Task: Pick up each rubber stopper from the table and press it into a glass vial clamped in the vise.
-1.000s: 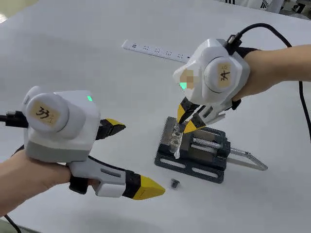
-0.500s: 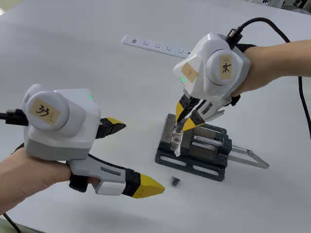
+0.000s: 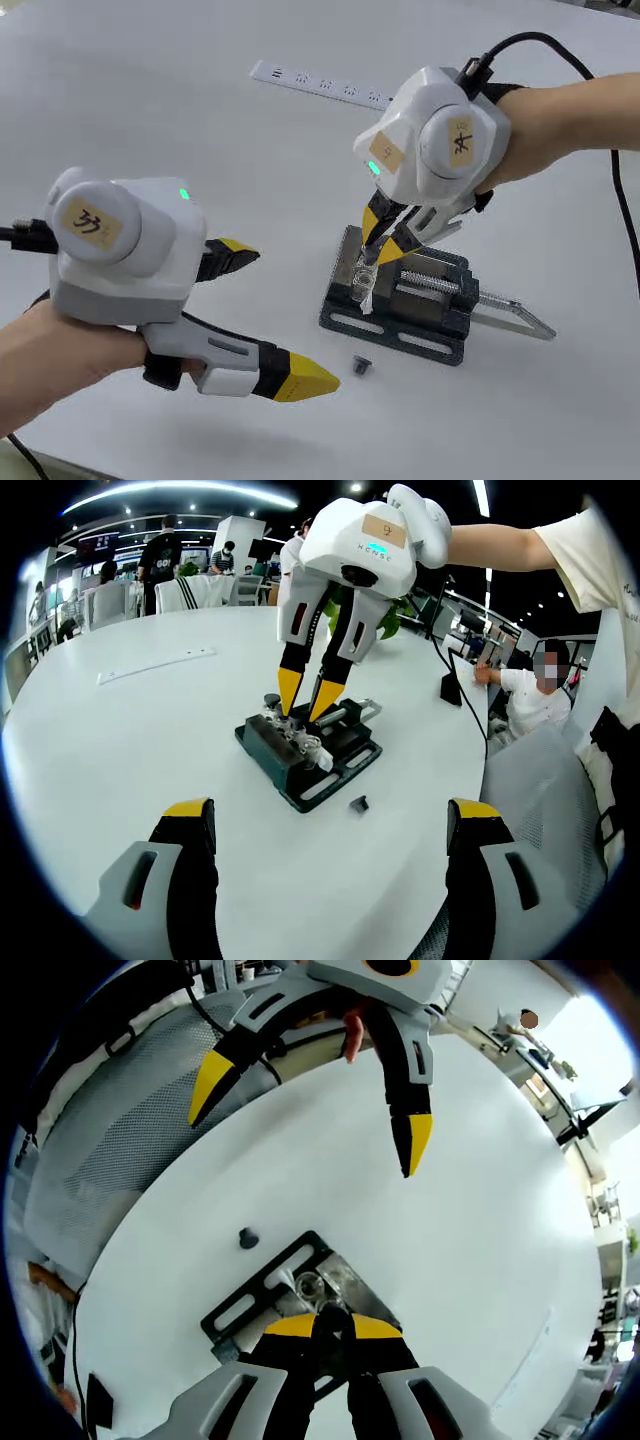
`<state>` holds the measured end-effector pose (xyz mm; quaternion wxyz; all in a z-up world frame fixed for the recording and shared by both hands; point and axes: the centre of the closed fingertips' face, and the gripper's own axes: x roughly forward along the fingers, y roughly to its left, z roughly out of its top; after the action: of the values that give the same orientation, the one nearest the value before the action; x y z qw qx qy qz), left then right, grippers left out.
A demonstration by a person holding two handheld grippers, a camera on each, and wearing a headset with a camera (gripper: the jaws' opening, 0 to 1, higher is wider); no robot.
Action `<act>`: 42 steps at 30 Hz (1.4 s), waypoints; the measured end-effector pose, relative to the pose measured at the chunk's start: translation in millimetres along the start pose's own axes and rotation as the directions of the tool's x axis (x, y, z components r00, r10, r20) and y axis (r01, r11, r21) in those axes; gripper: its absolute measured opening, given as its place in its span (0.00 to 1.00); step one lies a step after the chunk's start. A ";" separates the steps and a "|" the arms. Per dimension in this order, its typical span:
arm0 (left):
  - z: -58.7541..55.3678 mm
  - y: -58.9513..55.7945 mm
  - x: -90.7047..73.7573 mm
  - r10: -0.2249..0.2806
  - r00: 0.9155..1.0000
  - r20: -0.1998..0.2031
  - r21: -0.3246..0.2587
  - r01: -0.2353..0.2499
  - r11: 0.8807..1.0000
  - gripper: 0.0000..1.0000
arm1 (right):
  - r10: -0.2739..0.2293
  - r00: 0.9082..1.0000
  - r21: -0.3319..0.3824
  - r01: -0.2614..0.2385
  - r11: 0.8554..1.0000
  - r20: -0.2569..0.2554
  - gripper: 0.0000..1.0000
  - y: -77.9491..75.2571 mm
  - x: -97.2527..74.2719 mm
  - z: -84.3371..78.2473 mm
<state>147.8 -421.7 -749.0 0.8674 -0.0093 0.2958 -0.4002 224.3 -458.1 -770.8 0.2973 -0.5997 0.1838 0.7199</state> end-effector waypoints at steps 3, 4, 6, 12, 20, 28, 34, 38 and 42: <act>-0.9 0.6 0.2 -0.001 1.000 0.001 -0.002 0.001 1.000 0.96 | 0.006 1.000 -0.017 -0.006 1.000 -0.013 0.06 0.1 0.6 1.6; -1.4 1.0 0.1 0.000 1.000 0.001 -0.004 0.000 1.000 0.96 | 0.011 1.000 -0.020 -0.011 1.000 -0.021 0.06 0.3 2.6 0.6; -1.6 0.8 -0.2 0.000 1.000 0.002 -0.005 0.000 1.000 0.96 | 0.015 1.000 -0.030 -0.016 0.999 -0.028 0.06 -0.5 2.5 -0.1; -4.0 3.2 -1.4 0.006 1.000 0.002 -0.015 -0.006 1.000 0.95 | 0.033 0.998 -0.011 -0.034 0.999 -0.046 0.06 -2.2 2.9 -0.8; -4.2 2.8 -0.2 0.005 1.000 0.004 -0.019 -0.005 1.000 0.95 | 0.022 0.995 -0.098 -0.032 0.995 -0.102 0.05 -0.3 3.1 0.0; -4.7 2.6 1.0 0.004 1.000 0.005 -0.023 -0.003 1.000 0.95 | 0.019 0.993 -0.113 -0.033 0.993 -0.117 0.05 -0.5 3.0 -0.3; -5.7 3.6 0.6 0.004 1.000 0.002 -0.023 -0.004 1.000 0.95 | 0.036 0.994 -0.028 -0.039 0.999 -0.101 0.04 -2.3 4.6 0.5; -5.4 3.4 0.5 0.005 1.000 0.004 -0.024 -0.005 1.000 0.95 | 0.045 0.997 0.058 -0.041 0.997 -0.063 0.04 -2.9 5.3 0.0; -6.4 3.6 0.3 0.005 1.000 0.002 -0.026 -0.005 1.000 0.95 | 0.044 0.998 0.121 -0.039 0.992 -0.041 0.04 -3.7 6.1 0.1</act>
<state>147.1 -418.0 -755.3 0.8686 -0.0202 0.2999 -0.3940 226.1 -454.0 -776.3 0.3135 -0.5924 0.2456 0.7003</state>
